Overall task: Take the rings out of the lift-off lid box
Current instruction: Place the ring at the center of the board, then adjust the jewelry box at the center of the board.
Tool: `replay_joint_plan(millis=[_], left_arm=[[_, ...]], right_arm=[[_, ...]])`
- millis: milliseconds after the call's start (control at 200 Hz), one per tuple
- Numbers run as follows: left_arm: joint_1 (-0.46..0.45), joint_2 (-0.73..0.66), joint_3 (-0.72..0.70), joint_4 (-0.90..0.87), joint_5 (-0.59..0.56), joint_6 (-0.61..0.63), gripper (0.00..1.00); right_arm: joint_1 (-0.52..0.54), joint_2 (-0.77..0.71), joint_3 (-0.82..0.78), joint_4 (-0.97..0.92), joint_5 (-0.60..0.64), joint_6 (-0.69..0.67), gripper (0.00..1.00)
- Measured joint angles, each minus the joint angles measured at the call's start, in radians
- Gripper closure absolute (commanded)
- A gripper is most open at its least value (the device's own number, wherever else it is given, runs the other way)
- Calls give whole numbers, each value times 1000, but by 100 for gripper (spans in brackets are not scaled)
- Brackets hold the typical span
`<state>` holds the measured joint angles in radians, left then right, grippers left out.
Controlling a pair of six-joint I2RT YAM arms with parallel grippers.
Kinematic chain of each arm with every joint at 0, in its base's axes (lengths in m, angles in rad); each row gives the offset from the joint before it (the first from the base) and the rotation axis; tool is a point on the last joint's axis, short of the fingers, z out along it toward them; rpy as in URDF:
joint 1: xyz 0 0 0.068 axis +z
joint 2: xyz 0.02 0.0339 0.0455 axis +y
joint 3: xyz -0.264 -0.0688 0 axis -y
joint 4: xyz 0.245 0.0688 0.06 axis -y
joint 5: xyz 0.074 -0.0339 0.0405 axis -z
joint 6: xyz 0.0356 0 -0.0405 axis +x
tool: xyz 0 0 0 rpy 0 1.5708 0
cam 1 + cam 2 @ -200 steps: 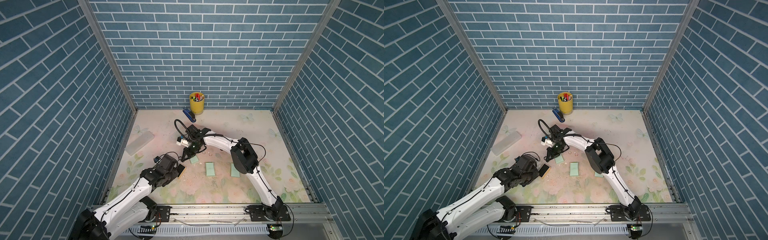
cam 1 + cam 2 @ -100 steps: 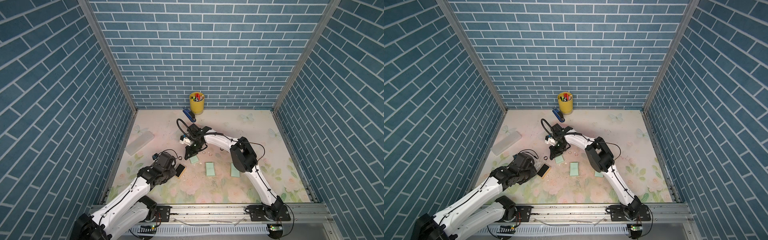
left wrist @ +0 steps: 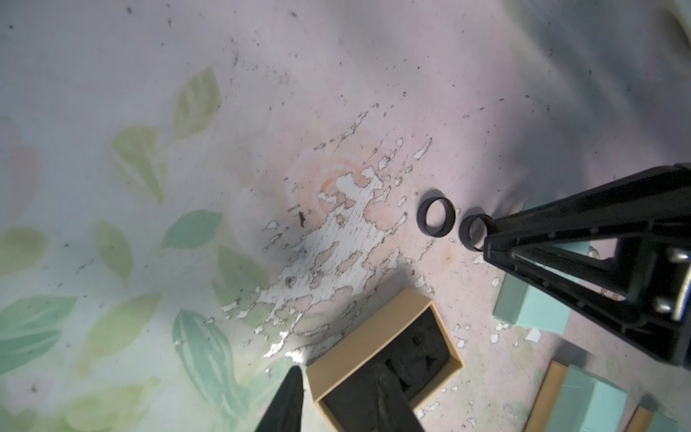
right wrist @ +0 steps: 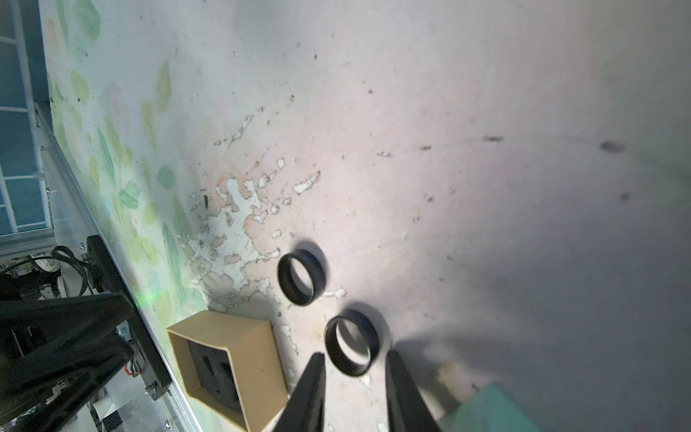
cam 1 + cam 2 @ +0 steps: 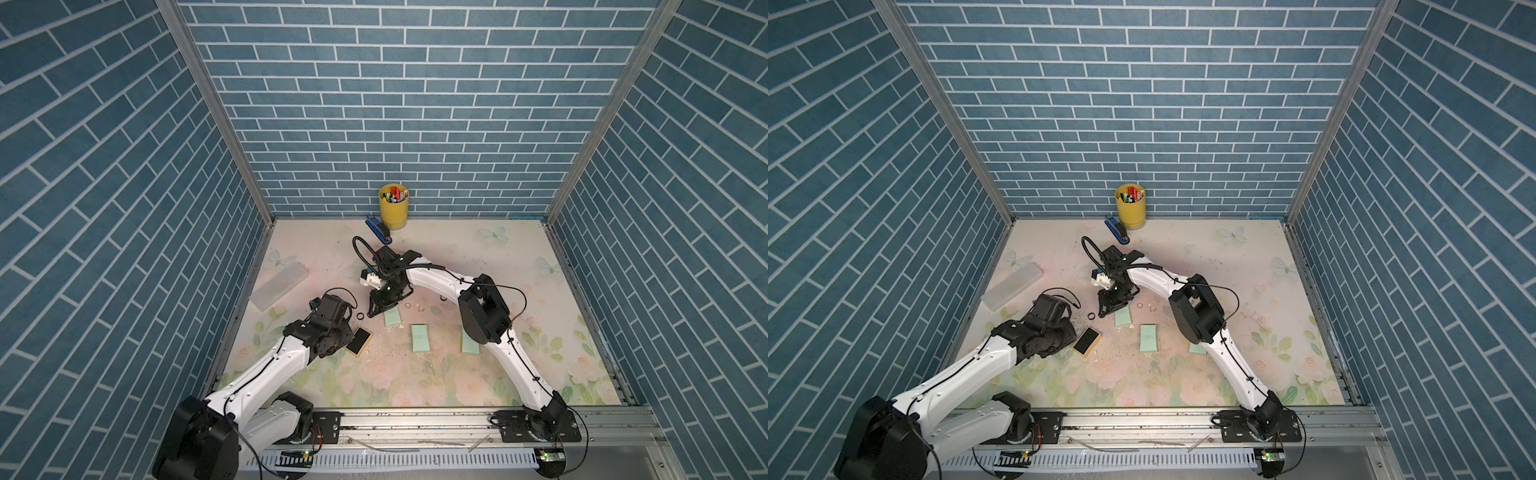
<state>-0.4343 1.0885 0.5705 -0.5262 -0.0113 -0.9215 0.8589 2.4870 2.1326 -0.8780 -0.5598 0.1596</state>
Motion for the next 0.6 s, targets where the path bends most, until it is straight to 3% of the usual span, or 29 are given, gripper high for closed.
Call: replay_joint_plan(millis=[180, 600], left_arm=[[3, 68, 2, 28, 5, 37, 74], [4, 115, -64, 130, 80, 21, 81]], right_arm=[[-1, -70, -62, -5, 11, 1, 68], [-1, -438, -320, 56, 75, 27, 60]])
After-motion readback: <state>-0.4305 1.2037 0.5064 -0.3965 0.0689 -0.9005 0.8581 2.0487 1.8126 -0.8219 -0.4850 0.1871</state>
